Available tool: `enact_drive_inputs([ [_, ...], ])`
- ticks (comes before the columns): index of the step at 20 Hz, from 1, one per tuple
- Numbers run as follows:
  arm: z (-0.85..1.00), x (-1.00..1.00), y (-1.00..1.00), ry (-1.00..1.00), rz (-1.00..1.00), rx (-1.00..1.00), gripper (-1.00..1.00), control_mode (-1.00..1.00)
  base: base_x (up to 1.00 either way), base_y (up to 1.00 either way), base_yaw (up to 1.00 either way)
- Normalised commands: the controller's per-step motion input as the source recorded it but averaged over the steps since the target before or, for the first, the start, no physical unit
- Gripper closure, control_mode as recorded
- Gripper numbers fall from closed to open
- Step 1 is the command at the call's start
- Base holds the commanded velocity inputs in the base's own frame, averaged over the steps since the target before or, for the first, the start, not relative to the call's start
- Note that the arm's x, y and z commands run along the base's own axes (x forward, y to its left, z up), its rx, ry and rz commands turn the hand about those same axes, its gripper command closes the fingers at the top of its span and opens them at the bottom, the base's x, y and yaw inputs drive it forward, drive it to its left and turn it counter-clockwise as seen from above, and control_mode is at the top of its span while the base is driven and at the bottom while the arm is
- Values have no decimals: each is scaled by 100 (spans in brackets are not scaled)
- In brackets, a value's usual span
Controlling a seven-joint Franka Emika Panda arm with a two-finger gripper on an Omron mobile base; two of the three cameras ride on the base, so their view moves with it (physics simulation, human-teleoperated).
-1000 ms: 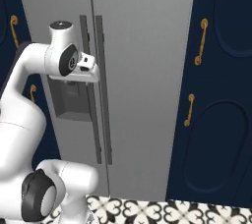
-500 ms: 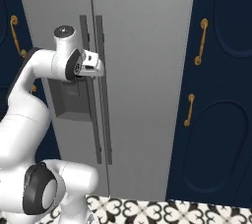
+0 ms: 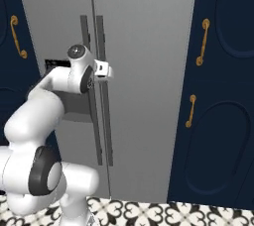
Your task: Take the strawberry from the fridge and place it on top of the pancake, located on the dining counter.
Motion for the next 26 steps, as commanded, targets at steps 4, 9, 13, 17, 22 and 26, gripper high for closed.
enact_drive_inputs([
  [4,-29,55,-9,-7,-4,0,-100,-100,0,0,0],
  [9,-7,67,-17,-4,0,0,-100,-100,0,0,0],
  [13,0,52,0,-2,0,0,-100,-100,0,0,0],
  [17,-2,50,0,-10,-2,0,-100,-100,0,0,0],
  [22,-4,46,0,-13,-1,0,100,-100,0,0,0],
  [26,0,15,-6,-4,0,0,100,-100,0,0,0],
])
